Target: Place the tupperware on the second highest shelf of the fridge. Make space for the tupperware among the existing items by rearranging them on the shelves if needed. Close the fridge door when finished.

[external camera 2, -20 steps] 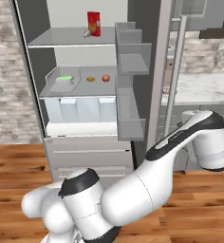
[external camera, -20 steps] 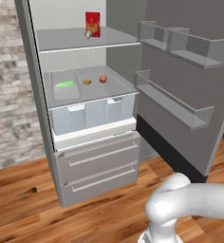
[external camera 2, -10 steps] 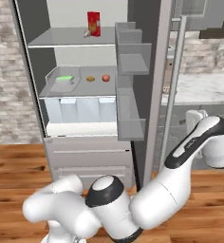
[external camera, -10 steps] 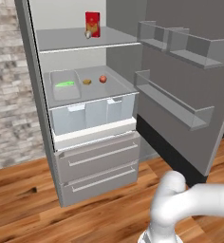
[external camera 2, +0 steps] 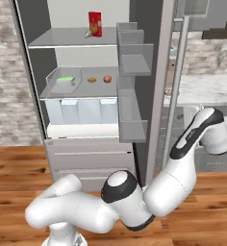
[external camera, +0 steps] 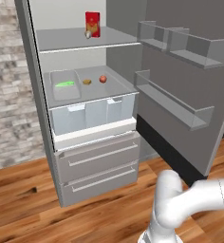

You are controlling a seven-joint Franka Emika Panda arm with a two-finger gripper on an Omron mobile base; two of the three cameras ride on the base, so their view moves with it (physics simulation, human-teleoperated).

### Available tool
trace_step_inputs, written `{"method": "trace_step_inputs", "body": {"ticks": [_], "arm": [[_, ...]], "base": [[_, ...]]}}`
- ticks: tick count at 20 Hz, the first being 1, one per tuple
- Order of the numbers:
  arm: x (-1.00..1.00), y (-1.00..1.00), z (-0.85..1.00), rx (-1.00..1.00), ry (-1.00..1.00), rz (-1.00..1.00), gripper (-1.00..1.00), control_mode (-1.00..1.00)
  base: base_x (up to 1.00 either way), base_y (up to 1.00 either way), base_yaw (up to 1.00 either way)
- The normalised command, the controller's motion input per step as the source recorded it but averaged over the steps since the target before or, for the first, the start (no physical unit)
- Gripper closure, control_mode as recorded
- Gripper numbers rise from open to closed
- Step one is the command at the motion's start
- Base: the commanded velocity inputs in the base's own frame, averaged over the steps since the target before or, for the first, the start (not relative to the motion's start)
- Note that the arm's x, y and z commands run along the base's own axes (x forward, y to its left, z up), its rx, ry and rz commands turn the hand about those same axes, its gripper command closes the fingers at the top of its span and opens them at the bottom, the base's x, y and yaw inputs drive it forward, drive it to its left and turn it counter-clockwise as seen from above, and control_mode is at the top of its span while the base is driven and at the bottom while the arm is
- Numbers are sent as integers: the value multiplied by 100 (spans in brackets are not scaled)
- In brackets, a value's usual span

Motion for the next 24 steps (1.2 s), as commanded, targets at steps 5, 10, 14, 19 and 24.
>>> {"method": "trace_step_inputs", "body": {"ticks": [5,10,14,19,24], "arm": [[4,34,-13,3,6,13,-100,-100],[-24,86,-25,1,2,22,-100,-100],[-49,100,-34,0,0,24,-100,-100],[-40,100,-20,0,-5,21,-100,-100],[-22,100,-3,0,-11,17,-100,-100]], "base": [[0,0,0],[0,0,0],[0,0,0],[0,0,0],[0,0,0]]}}
